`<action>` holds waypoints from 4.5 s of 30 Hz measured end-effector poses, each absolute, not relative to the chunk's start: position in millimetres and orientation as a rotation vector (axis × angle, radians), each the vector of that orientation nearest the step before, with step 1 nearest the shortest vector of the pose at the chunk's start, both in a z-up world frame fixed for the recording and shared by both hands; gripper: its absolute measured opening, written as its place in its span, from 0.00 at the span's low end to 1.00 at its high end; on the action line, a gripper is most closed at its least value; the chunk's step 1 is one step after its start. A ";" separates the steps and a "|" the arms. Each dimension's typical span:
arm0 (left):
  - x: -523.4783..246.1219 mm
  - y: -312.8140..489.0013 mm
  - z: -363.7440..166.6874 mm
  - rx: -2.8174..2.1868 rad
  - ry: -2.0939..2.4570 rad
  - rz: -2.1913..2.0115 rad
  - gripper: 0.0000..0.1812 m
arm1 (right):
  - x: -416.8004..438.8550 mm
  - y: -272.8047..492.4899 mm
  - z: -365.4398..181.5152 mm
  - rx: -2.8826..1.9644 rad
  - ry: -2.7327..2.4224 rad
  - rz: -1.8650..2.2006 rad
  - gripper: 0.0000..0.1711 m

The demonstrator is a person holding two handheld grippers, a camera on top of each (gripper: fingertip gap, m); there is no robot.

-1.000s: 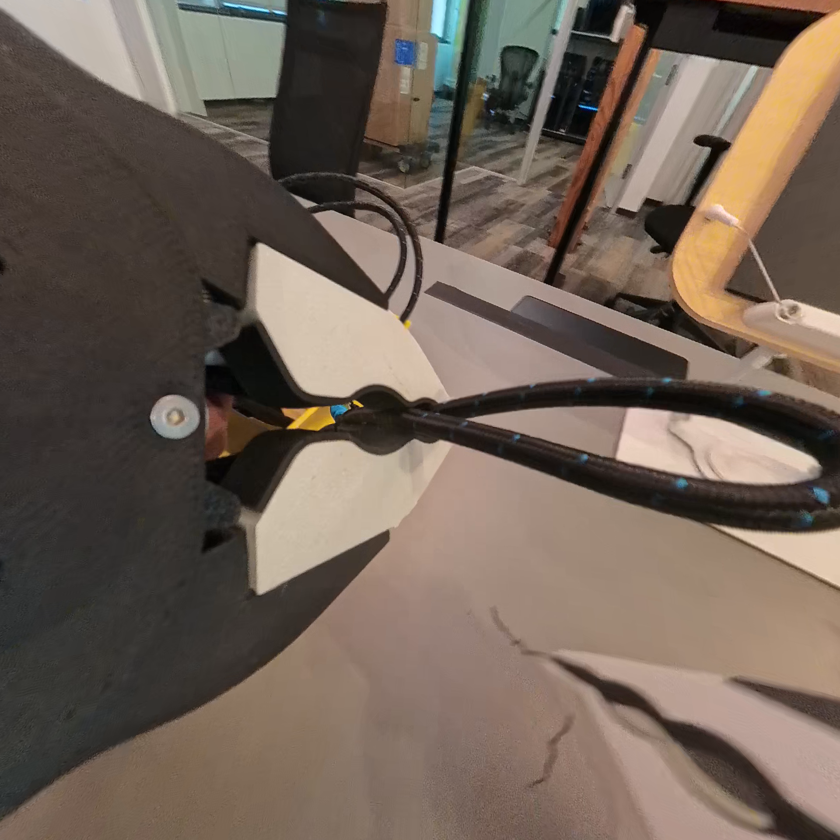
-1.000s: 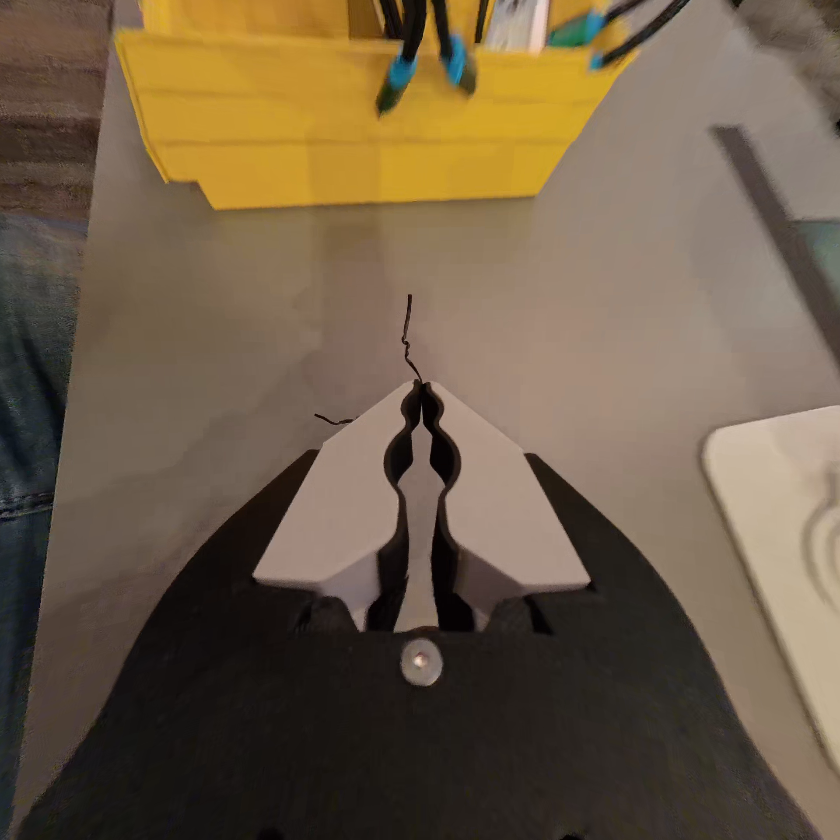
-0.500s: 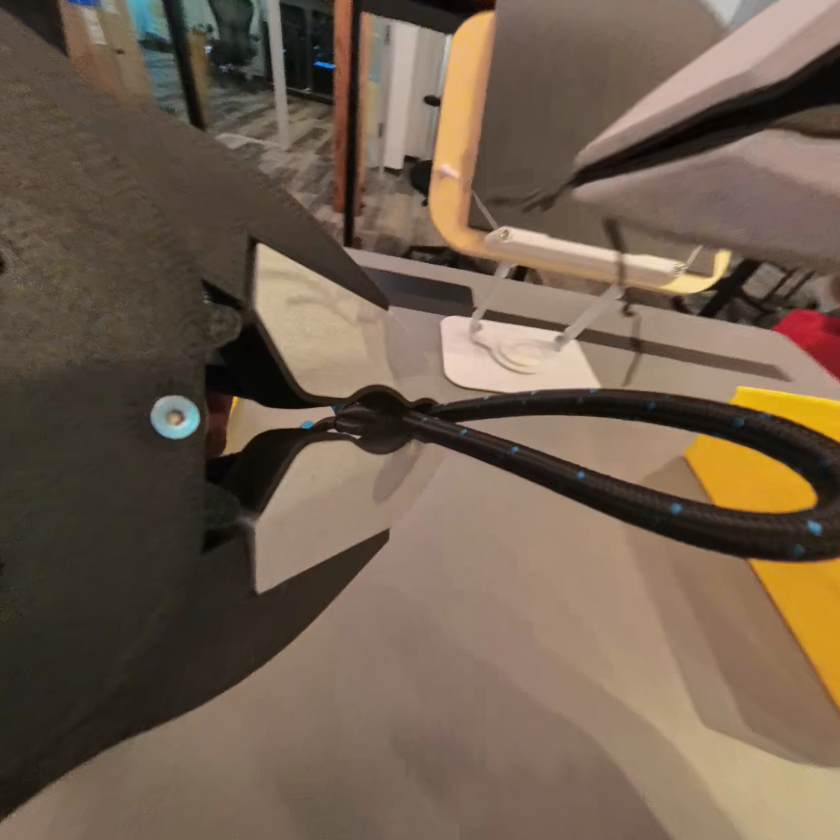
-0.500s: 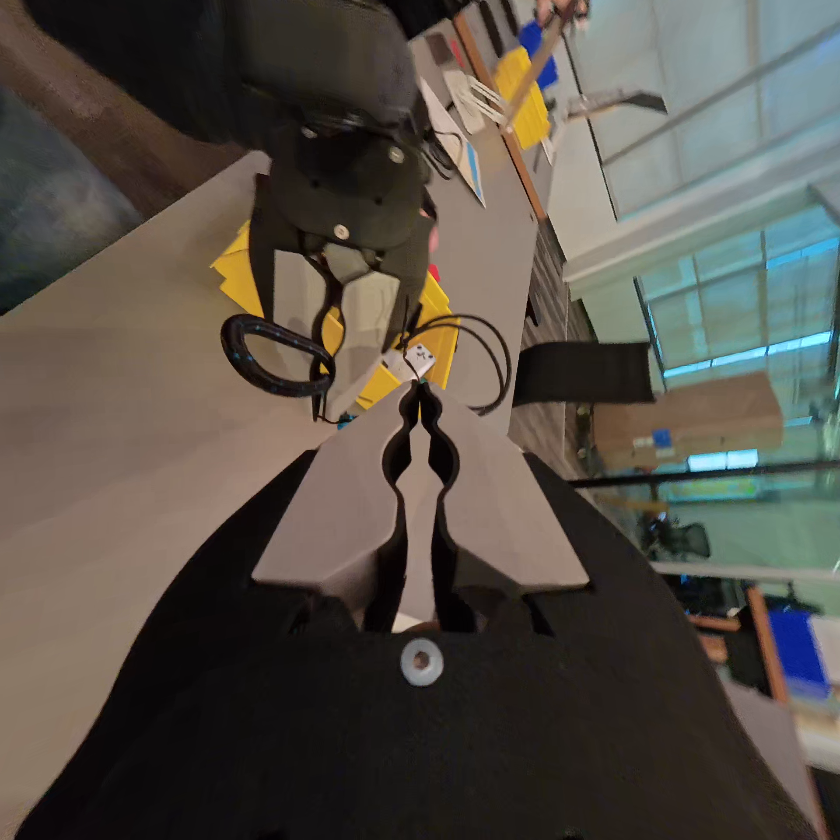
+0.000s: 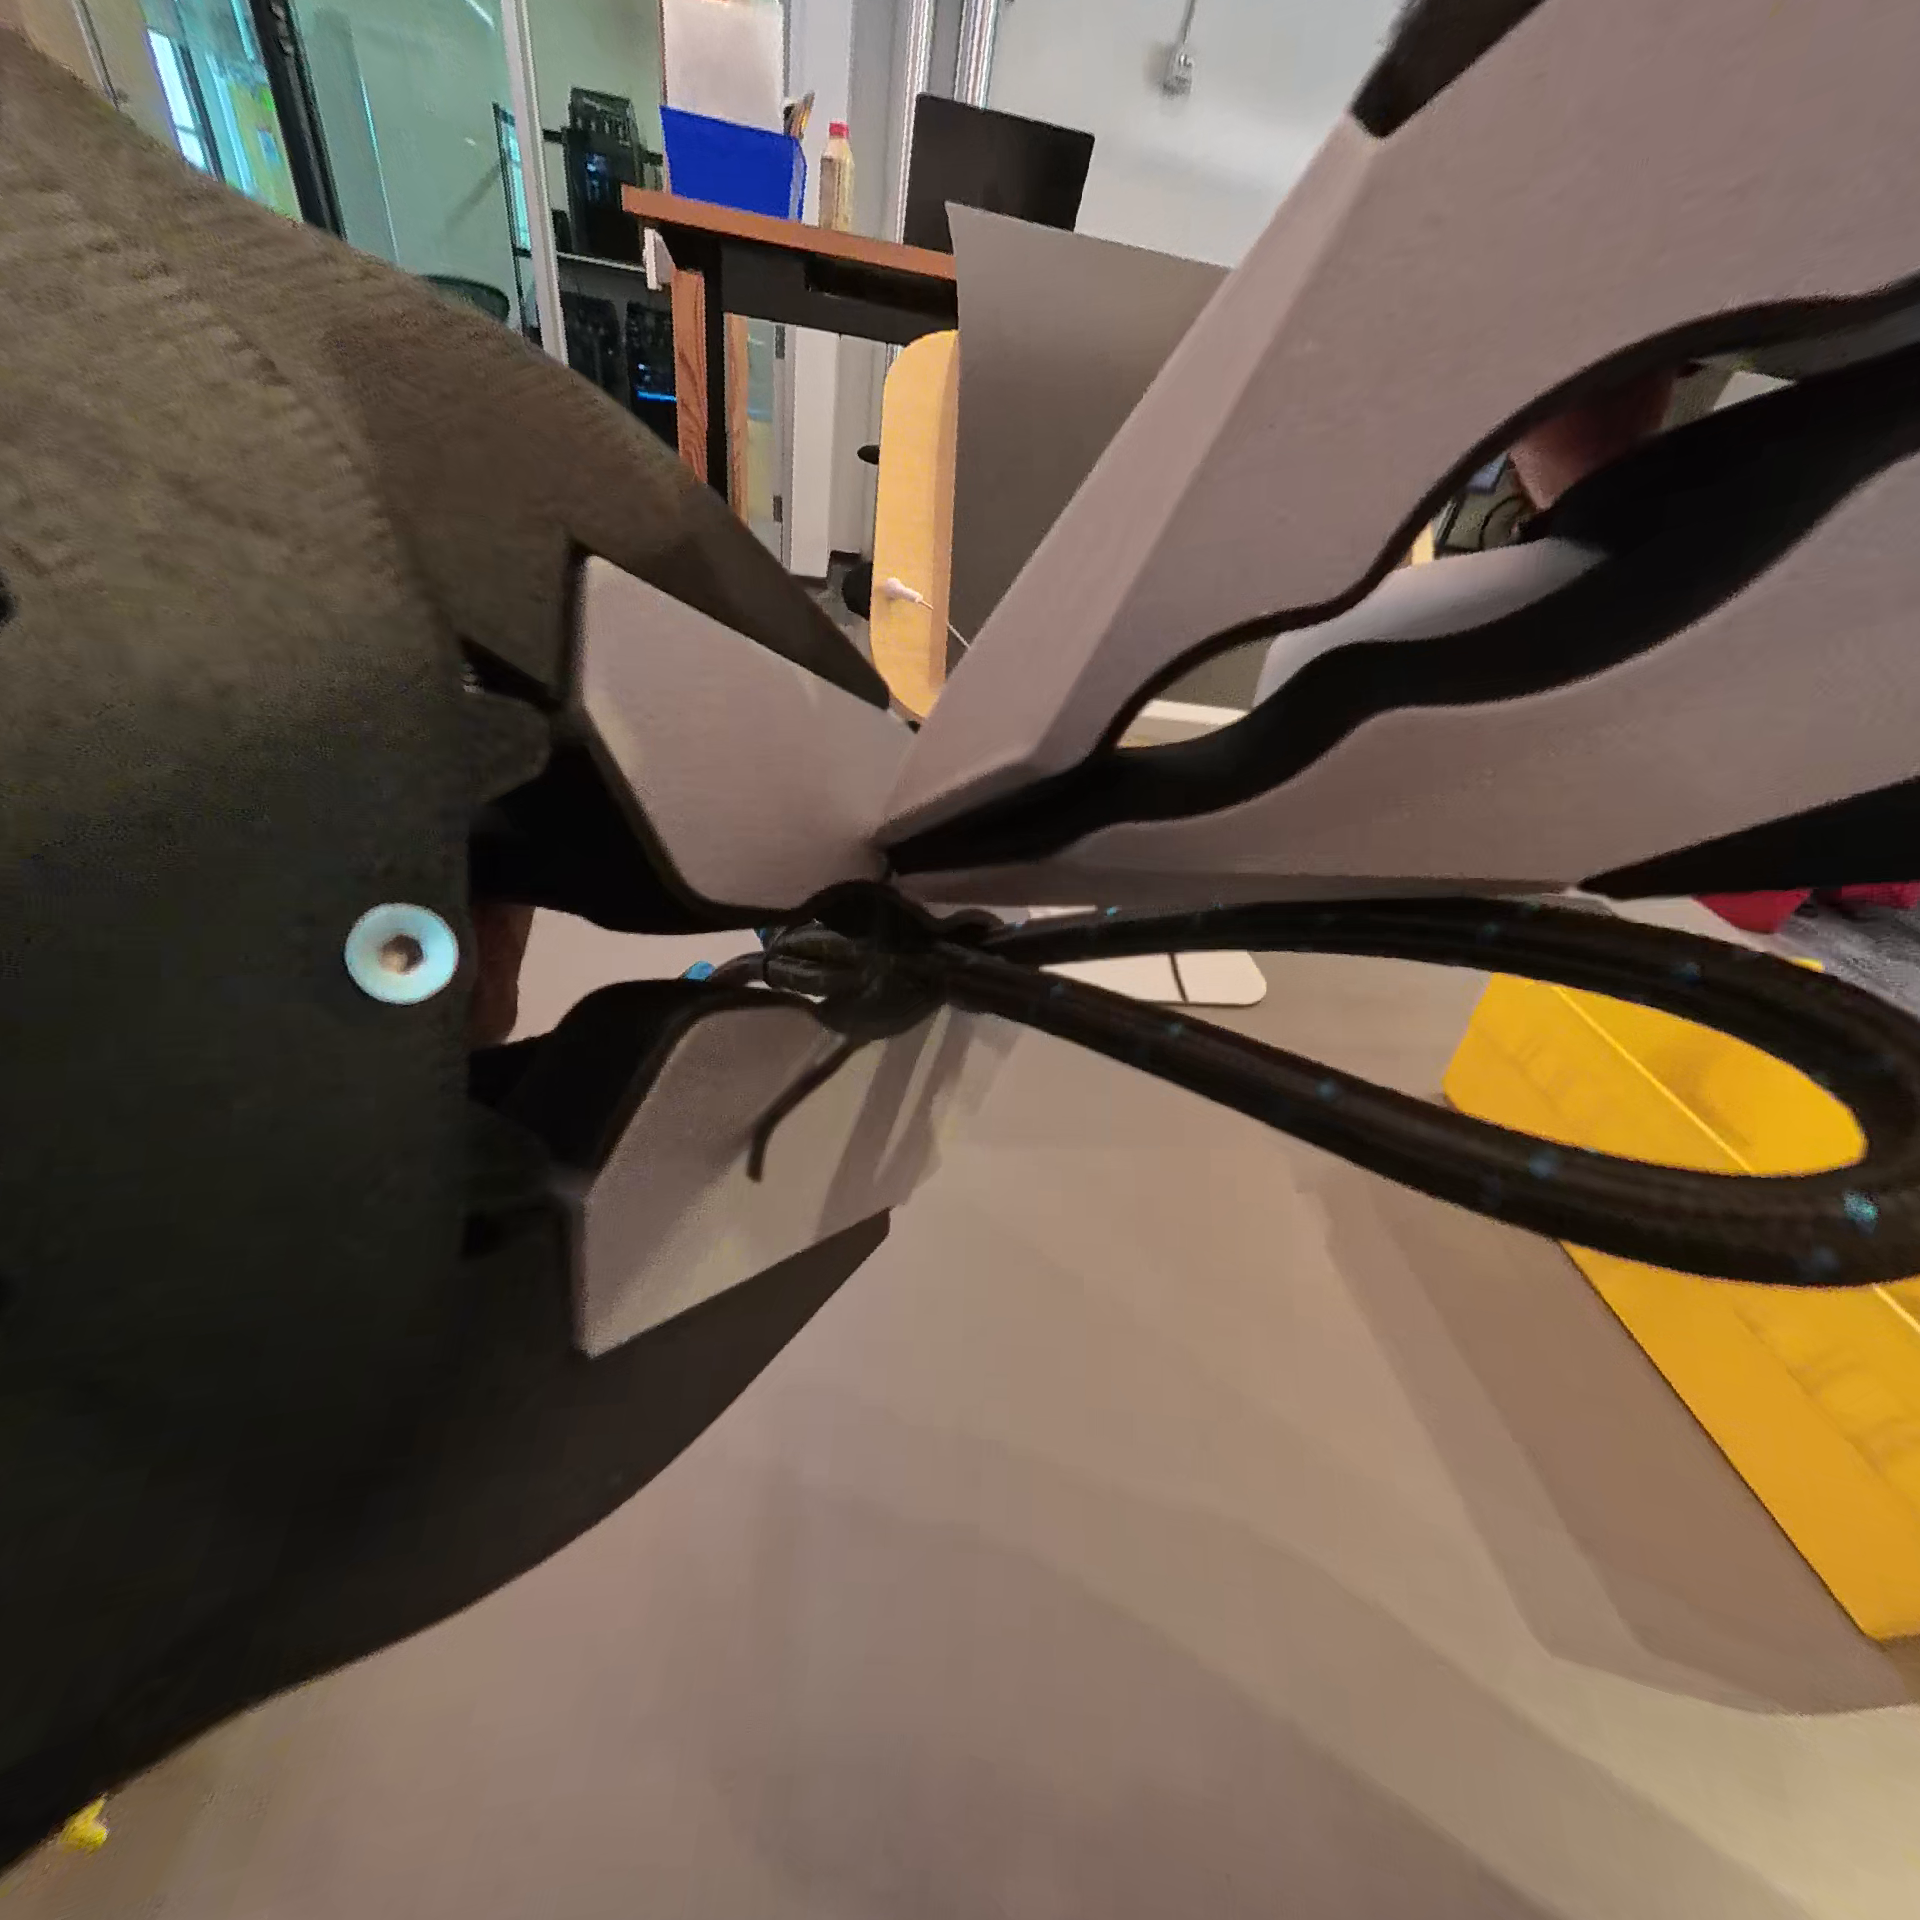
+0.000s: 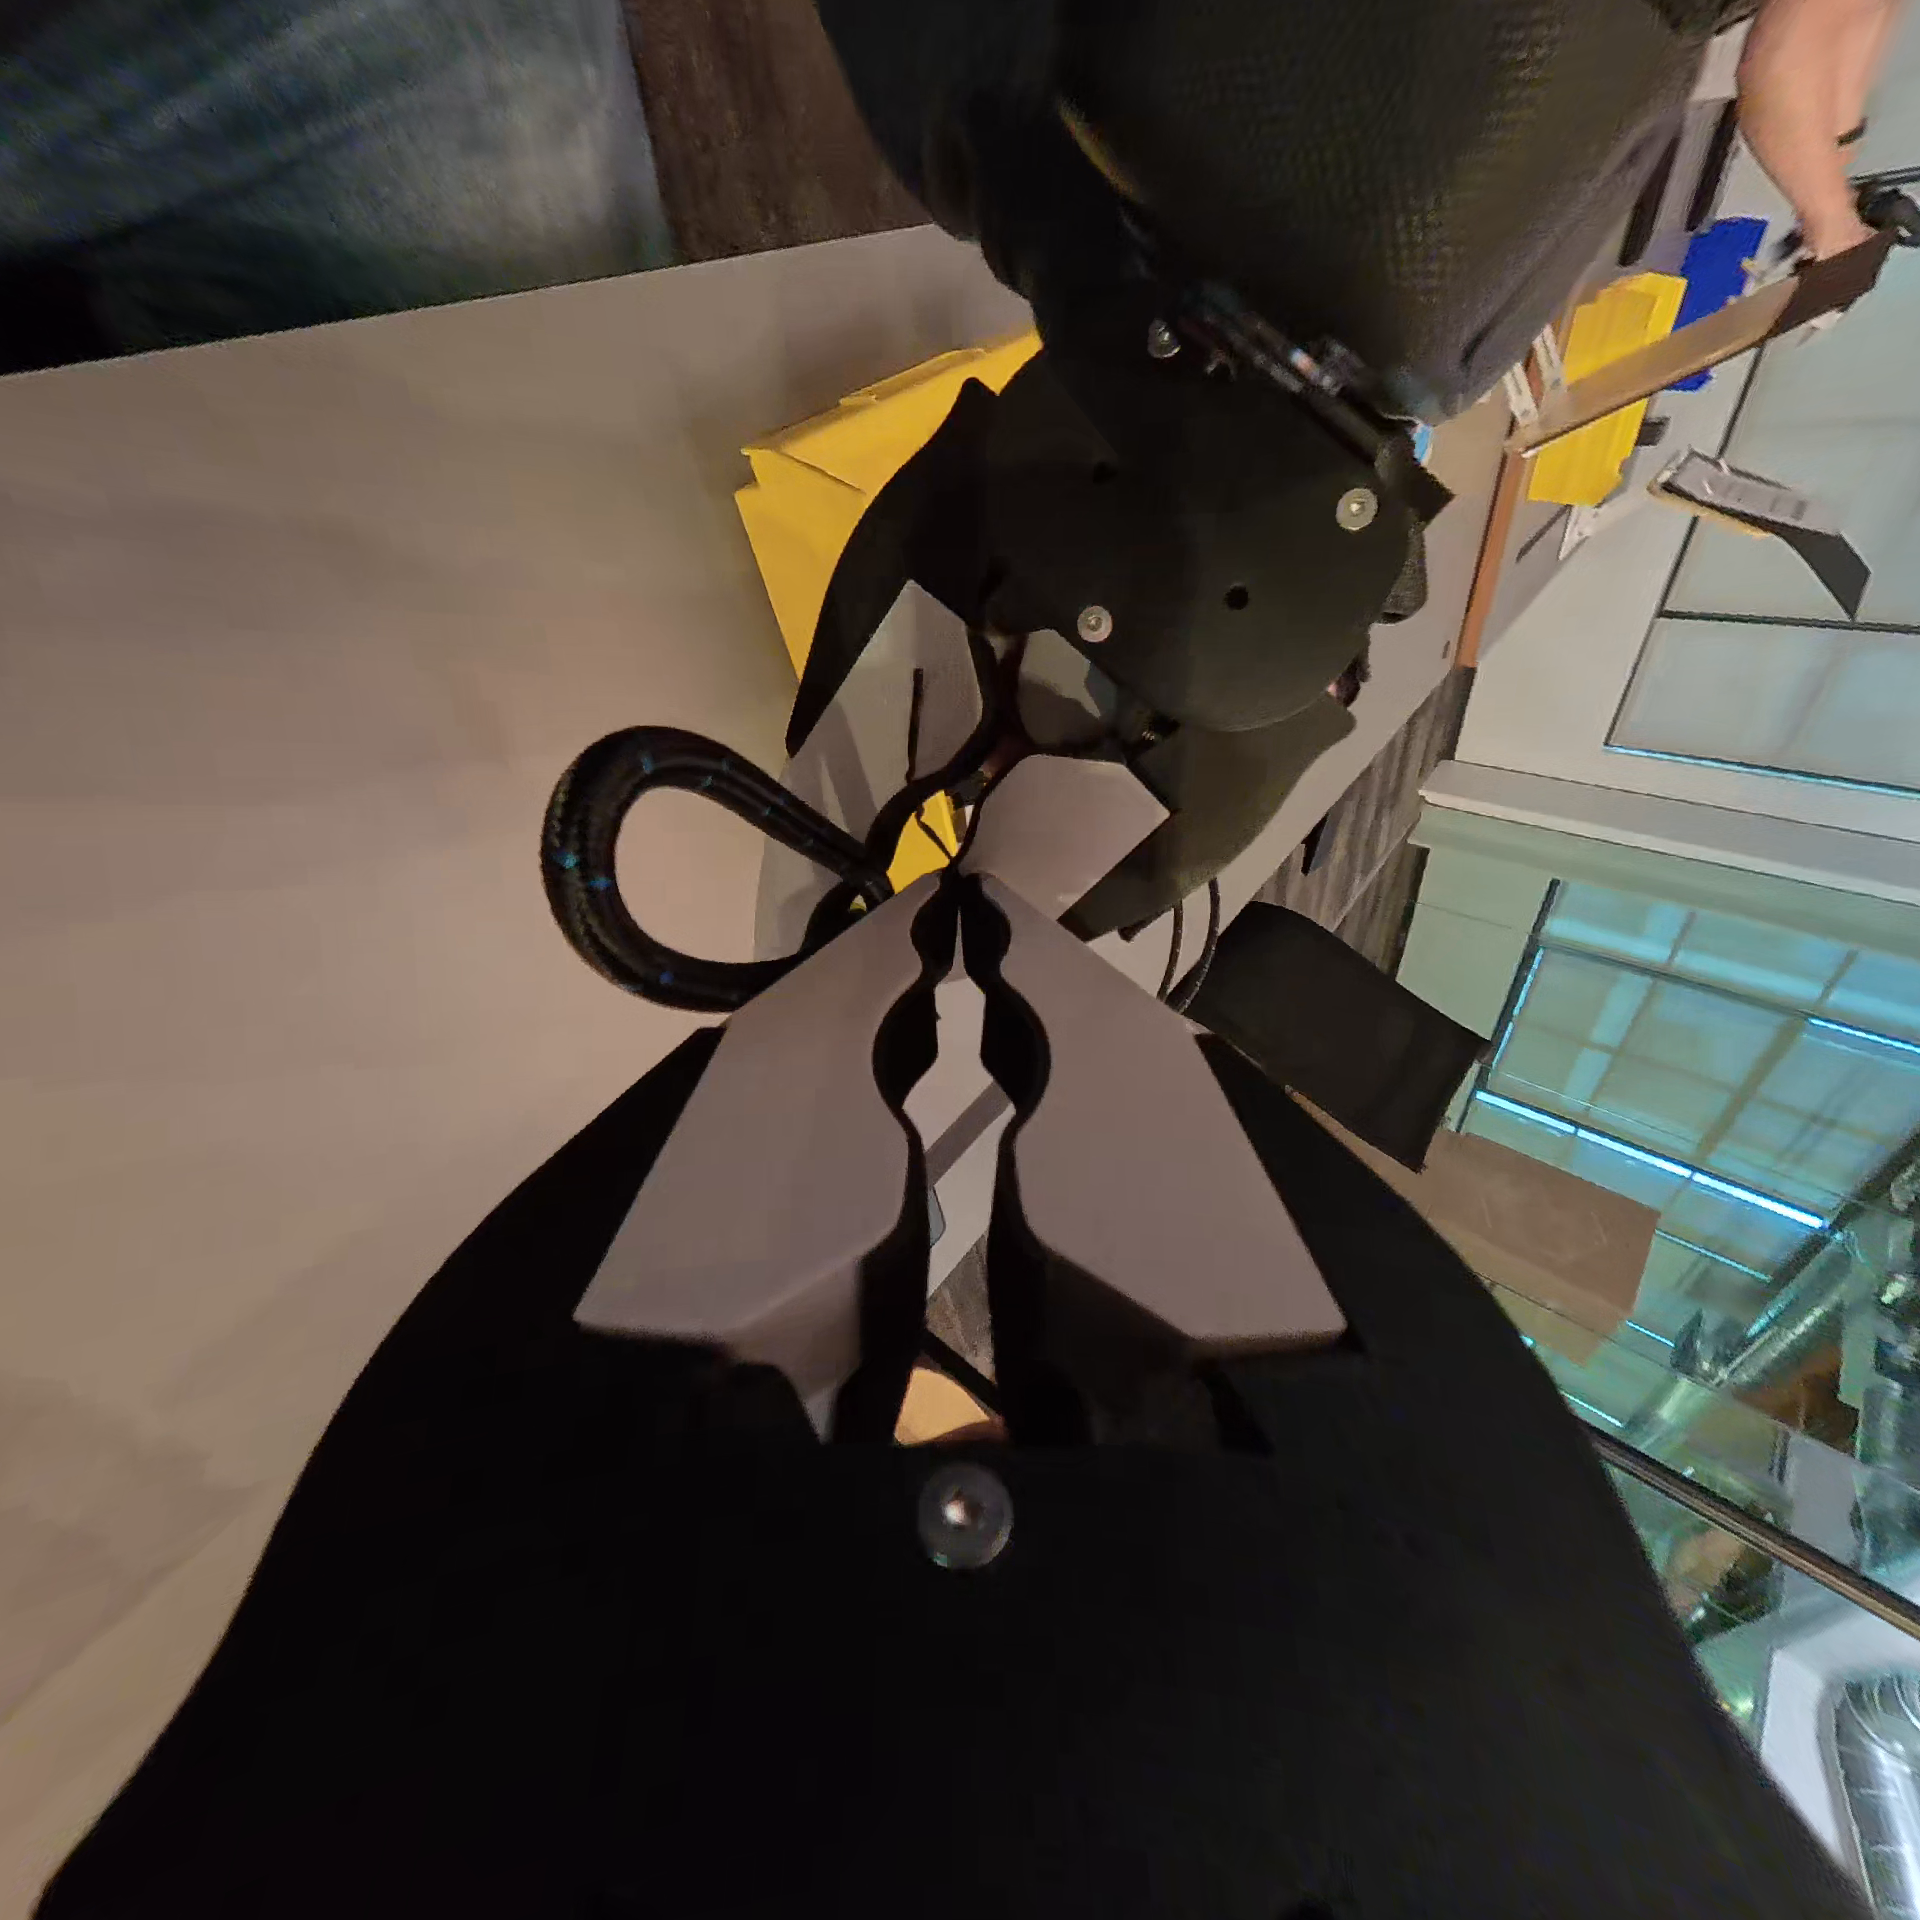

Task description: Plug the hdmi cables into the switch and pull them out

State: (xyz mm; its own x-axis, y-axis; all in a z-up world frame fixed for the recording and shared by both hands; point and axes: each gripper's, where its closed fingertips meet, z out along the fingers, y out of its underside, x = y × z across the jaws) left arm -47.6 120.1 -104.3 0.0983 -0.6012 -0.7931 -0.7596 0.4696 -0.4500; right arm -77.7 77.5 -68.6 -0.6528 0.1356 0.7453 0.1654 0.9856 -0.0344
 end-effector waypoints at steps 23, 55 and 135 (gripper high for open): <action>-58.3 137.0 -102.7 -1.326 1.495 0.179 0.01 | -35.9 129.9 -31.5 -1.013 -1.841 0.392 0.20; -62.0 162.6 -93.1 -1.415 1.289 0.368 0.01 | -72.3 113.9 -78.6 -1.440 -0.913 1.057 0.30; -7.7 126.5 -94.5 -1.749 0.945 -0.641 0.00 | -28.6 103.4 -66.0 -0.691 -1.524 -0.455 0.00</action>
State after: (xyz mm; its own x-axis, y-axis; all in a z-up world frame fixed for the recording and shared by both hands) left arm -7.7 126.5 -94.5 0.5534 -0.8329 -0.0091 -0.3000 -0.1891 -0.9350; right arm -28.6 103.4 -66.0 0.0216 0.1485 0.9887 0.6661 0.7353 -0.1250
